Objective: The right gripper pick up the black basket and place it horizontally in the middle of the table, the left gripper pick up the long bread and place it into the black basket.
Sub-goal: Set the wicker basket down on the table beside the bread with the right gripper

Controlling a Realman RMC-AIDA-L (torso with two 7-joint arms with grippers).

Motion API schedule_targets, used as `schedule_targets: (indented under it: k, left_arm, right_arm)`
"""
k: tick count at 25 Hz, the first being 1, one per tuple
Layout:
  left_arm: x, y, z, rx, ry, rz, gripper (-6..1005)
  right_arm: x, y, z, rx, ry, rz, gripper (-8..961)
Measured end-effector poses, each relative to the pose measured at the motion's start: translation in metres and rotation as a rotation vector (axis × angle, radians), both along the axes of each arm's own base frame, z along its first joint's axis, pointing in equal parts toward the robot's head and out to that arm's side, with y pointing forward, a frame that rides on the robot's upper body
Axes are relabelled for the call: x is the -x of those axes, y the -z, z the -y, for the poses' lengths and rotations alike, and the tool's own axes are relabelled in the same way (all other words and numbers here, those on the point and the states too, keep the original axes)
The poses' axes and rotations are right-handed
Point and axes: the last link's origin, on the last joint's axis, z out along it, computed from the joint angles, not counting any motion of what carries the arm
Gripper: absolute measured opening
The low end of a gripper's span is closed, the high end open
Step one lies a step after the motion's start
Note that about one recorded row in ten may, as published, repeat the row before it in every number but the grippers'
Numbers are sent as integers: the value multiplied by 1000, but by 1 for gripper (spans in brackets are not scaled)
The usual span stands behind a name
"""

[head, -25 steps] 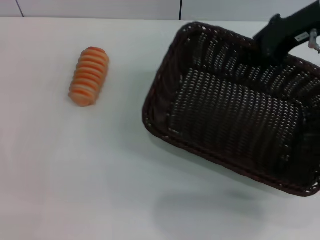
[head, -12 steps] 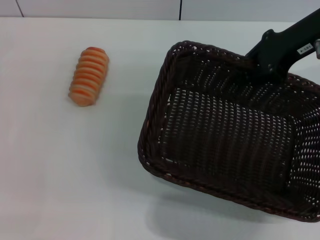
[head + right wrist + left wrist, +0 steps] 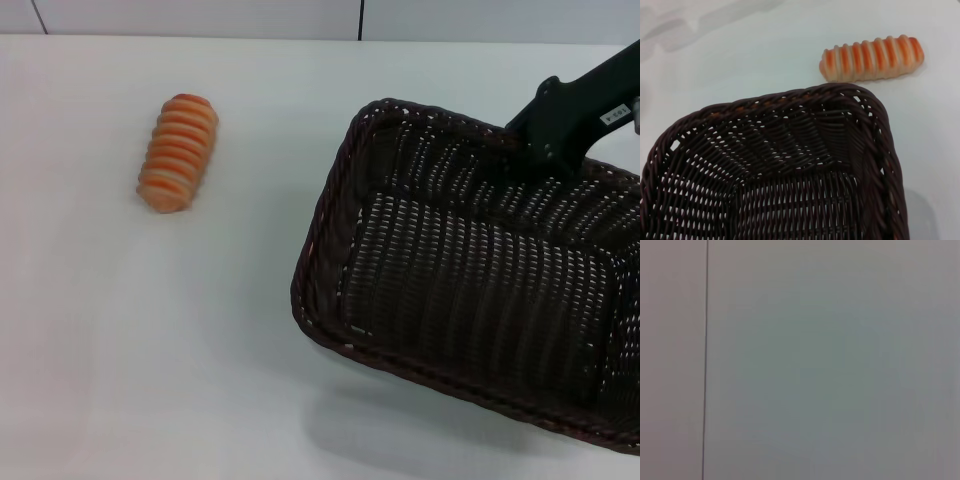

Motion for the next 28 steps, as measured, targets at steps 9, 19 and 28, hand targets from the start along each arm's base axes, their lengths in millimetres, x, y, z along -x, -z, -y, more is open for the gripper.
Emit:
schedule_targets:
  k: [9,19,28]
  left_arm:
    - [-1,-5,-3,-14,6,-2,859]
    - [-2,-4,-7,-10,9,-8,858]
    - [-3,-4,-10,-8,13,-6,858]
  right_arm:
    - [-3,5,-3,-25,-9,18,144]
    - [3,8,-10,-60,-40,34,143]
    - [15,11,-24,-119,-124,59,144]
